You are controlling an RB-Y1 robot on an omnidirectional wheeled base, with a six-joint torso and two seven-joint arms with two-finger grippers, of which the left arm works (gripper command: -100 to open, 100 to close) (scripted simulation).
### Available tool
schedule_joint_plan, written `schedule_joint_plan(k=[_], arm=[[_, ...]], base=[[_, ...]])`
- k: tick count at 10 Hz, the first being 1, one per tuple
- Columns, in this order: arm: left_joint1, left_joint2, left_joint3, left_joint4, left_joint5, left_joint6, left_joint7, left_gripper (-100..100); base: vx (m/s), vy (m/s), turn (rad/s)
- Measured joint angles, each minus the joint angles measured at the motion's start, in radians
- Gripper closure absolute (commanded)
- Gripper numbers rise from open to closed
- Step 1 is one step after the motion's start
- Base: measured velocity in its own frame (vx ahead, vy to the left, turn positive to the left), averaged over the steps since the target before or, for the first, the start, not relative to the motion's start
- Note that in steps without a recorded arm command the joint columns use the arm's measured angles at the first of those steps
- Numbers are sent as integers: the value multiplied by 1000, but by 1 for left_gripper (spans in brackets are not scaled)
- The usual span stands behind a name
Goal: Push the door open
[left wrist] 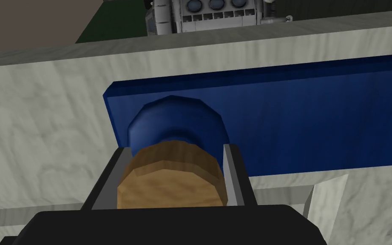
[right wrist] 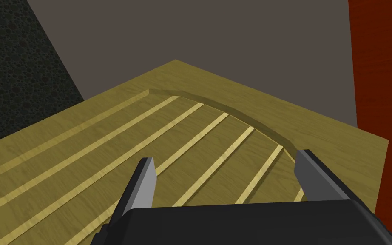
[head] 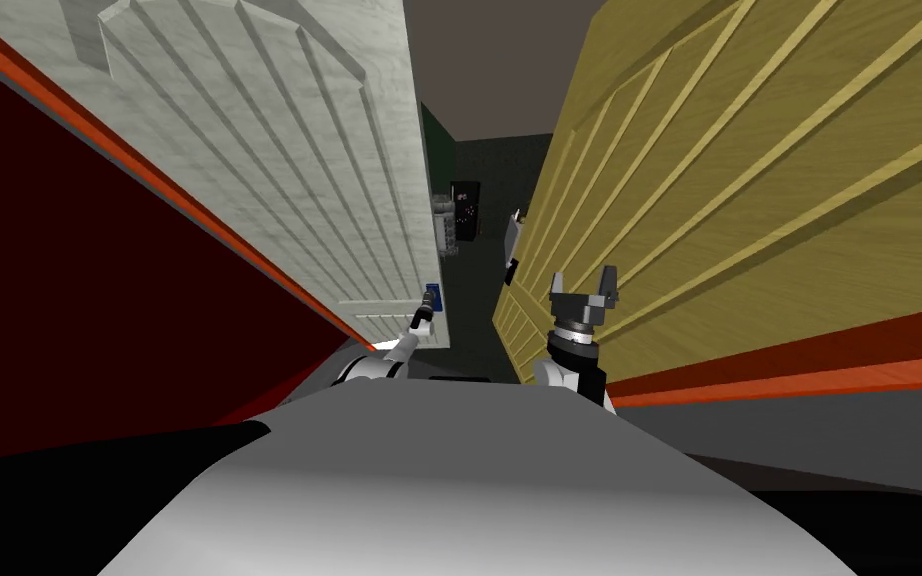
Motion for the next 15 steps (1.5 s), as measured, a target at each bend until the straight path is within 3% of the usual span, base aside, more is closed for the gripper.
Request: schedule_joint_plan(k=[4,5,8,10,12,14,15], arm=[[-10,14,61,7,19,-17,-51,100],[-16,16,79,8,25,-21,-65,-100],[-18,13,77,14,28,-20,-61,-100],[-15,2,76,8,30,-13,-57,-100],[3,-16,73,-26,31,7,-55,-100],[-6,-18,73,-5,32,-2,-52,-100],[6,-10,71,-17,32,-2,-51,-100]], base=[[203,-56,141],[-46,-60,40],[-191,-59,5],[-218,-93,17],[-199,-61,11],[29,-19,-24],[178,-19,-25]])
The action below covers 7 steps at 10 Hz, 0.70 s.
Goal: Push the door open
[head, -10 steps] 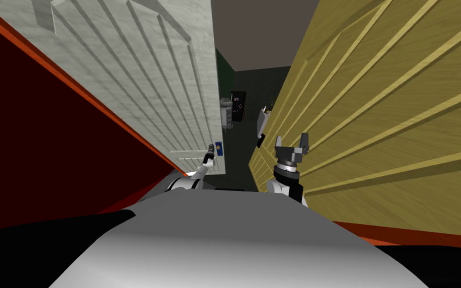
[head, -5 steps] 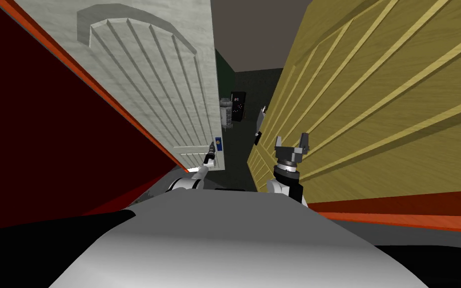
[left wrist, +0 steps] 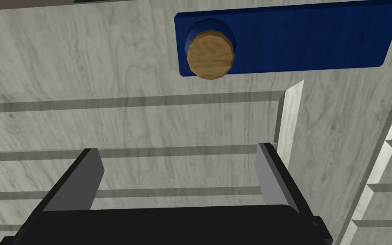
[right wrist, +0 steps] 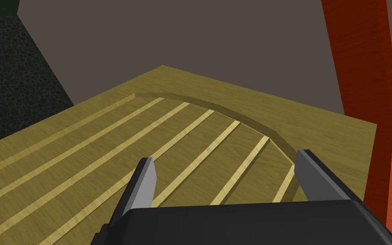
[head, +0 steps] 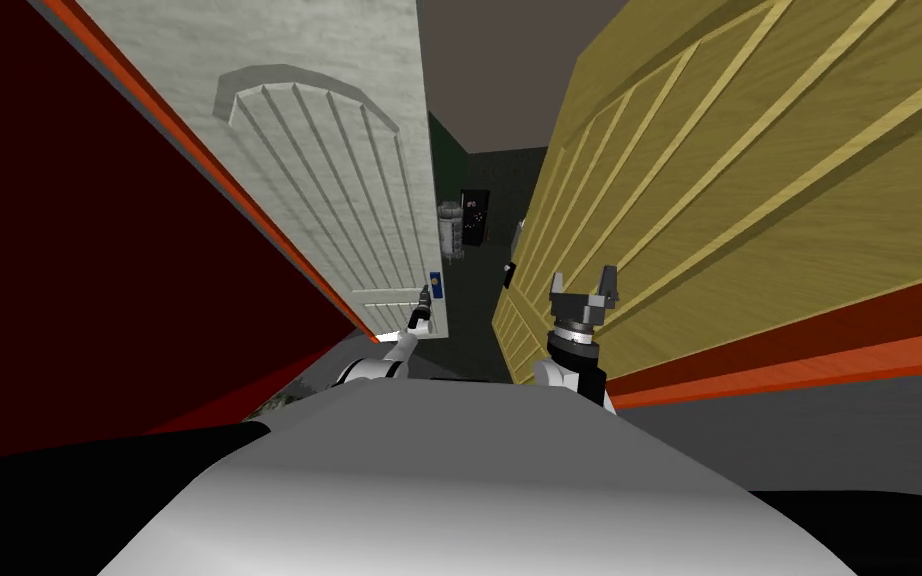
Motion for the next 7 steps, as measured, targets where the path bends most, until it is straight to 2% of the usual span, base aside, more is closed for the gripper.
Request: schedule_joint_plan(k=[4,7], arm=[[-4,14,6,15,2,-20,-3,-100],[4,7,9,15,3,-32,-3,-100]], base=[[200,12,-26],[217,18,-32]])
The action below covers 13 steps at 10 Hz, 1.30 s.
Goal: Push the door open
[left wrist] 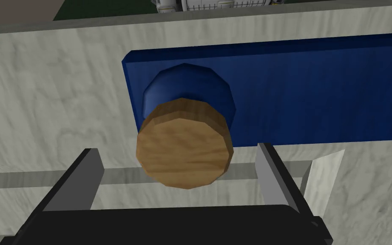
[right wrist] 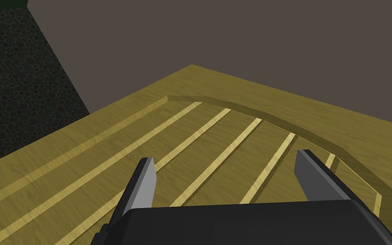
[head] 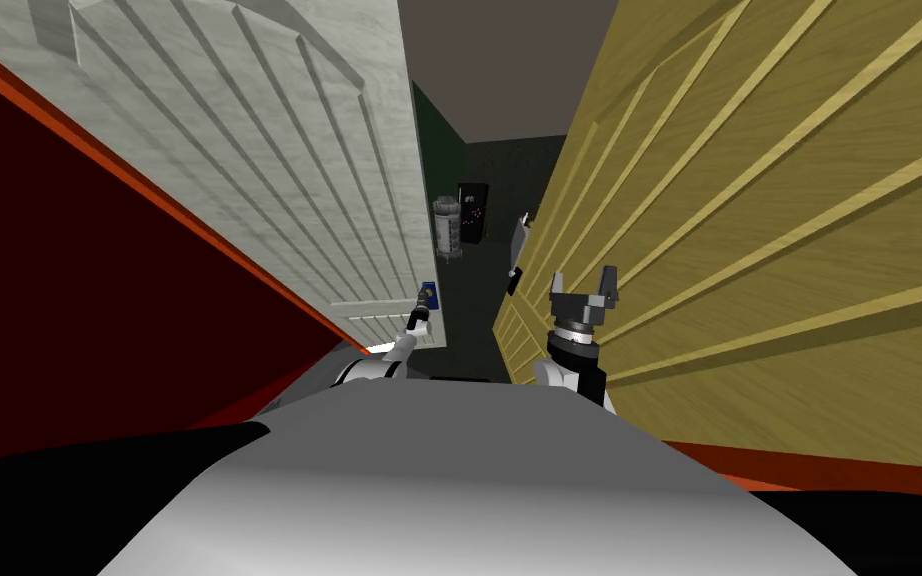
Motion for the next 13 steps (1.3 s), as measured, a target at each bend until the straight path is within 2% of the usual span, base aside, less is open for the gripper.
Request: schedule_joint_plan(k=[1,2,8,10,11,13], arm=[[3,-6,1,-1,0,-3,-1,-100],[2,-7,1,-2,0,-4,-1,100],[4,-7,1,1,0,-1,-1,100],[6,-8,19,15,15,-9,-26,100],[-2,-5,30,34,23,-19,-39,100],[5,-5,59,-7,41,-7,-79,100]], base=[[80,-1,-2],[-8,1,8],[0,0,-5],[186,-19,7],[198,-26,2],[174,10,-4]])
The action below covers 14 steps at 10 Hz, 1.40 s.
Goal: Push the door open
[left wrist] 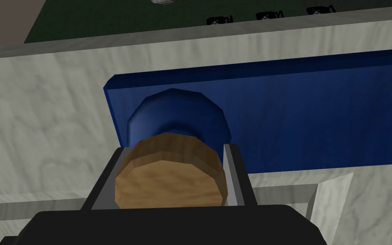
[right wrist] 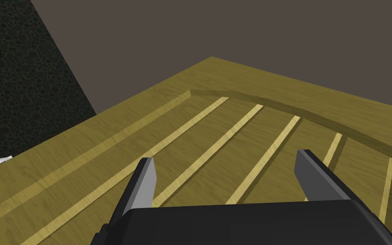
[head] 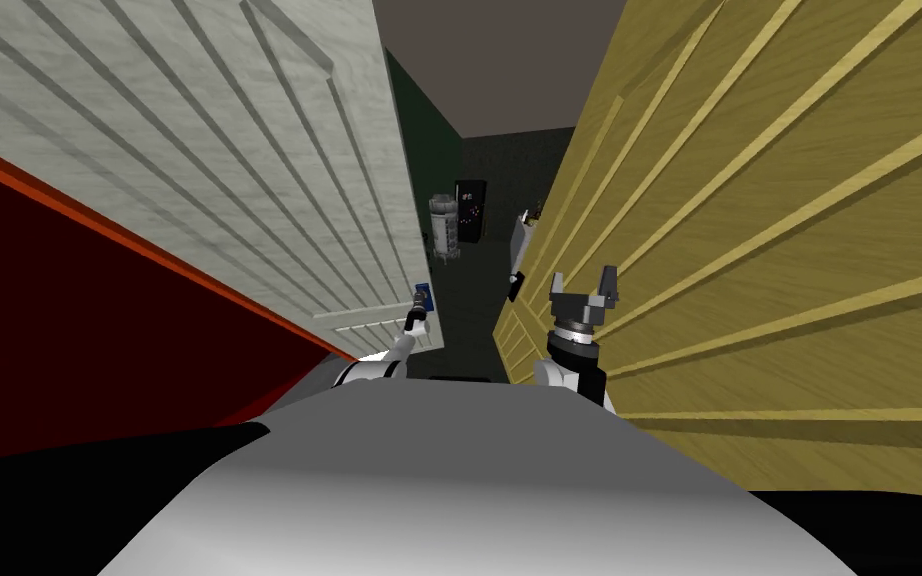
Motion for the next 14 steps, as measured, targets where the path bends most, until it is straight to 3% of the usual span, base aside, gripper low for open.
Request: schedule_joint_plan(k=[2,6,7,8,11,12,13,14], arm=[[-28,16,4,32,5,-30,-1,100],[-21,11,56,23,38,-32,-61,100],[-40,29,59,56,40,-55,-55,100],[-51,36,75,70,50,-72,-64,-100],[-61,25,87,73,58,-64,-89,-100],[-72,14,90,92,60,-69,-97,-100],[-70,-1,93,82,63,-62,-104,-100],[-90,-19,97,113,66,-70,-110,-100]], base=[[66,-7,6],[100,10,43],[112,17,41],[-67,-43,116],[-199,-104,73],[-211,-110,74],[-212,-100,69],[-165,-82,24]])
